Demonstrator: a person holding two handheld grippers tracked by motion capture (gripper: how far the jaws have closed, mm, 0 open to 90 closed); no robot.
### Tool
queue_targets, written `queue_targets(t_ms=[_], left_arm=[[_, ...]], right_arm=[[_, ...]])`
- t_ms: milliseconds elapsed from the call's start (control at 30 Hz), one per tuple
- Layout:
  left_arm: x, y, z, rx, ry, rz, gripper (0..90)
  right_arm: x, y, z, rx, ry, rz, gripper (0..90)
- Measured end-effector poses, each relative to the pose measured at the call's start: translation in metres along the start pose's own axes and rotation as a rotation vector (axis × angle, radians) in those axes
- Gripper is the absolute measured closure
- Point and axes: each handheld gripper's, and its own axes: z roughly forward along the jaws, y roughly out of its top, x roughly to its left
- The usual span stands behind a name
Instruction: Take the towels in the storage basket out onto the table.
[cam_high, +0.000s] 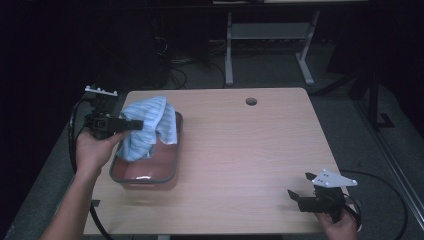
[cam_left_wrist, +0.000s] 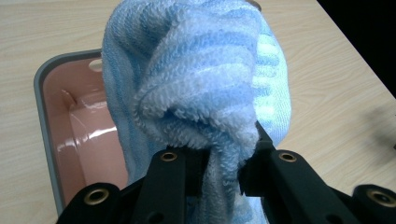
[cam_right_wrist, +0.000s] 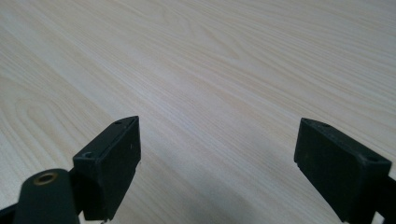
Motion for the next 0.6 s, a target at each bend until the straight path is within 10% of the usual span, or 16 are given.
queue_targets(t_ms=[600], left_arm=[[-0.021, 0.021, 0.016, 0.008, -0.038, 0.029, 74.2]], right_arm=[[-0.002, 0.0, 0.0, -0.009, 0.002, 0.011, 14.2]])
